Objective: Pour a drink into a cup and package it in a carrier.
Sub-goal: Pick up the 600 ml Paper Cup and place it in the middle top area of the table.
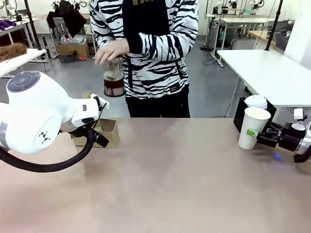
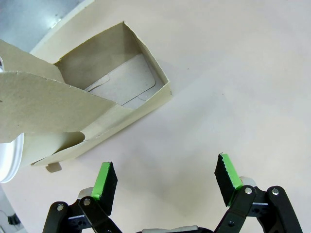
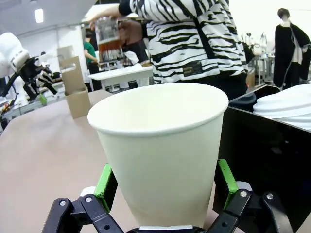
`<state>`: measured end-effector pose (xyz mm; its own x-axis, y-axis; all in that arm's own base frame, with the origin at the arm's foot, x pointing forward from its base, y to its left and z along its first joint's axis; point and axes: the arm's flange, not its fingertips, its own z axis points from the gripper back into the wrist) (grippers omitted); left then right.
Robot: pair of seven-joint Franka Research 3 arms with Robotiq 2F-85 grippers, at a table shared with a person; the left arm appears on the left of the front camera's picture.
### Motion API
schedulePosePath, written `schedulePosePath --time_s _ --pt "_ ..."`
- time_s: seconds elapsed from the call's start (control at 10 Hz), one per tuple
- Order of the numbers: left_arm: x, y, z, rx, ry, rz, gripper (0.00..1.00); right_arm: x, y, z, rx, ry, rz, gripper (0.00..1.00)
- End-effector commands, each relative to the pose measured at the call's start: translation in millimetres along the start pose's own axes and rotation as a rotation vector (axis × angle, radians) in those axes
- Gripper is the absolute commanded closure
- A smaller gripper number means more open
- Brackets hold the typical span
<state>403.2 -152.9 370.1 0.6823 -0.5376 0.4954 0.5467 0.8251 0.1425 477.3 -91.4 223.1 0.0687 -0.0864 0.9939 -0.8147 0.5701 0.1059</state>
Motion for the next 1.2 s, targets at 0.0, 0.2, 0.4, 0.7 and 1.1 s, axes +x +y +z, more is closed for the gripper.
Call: schedulePosePath --time_s 0.0,0.2,0.4,0.7,1.1 --pt "0 1 0 -0.002 -0.001 0.003 0.0 10 4 -5 0.005 -0.014 0.008 0.0" --pt "0 1 0 -0.002 -0.001 0.003 0.0 12 4 5 0.016 -0.005 0.0 0.2" --pt "0 1 0 -0.002 -0.001 0.003 0.0 4 0 -1 0.004 -0.003 0.007 0.2" --pt "0 1 0 -0.002 -0.001 0.003 0.0 4 0 0 0.004 -0.001 0.006 0.19" --pt "0 1 0 -0.002 -0.001 0.003 0.0 73 55 -26 -0.028 0.02 -0.018 0.19"
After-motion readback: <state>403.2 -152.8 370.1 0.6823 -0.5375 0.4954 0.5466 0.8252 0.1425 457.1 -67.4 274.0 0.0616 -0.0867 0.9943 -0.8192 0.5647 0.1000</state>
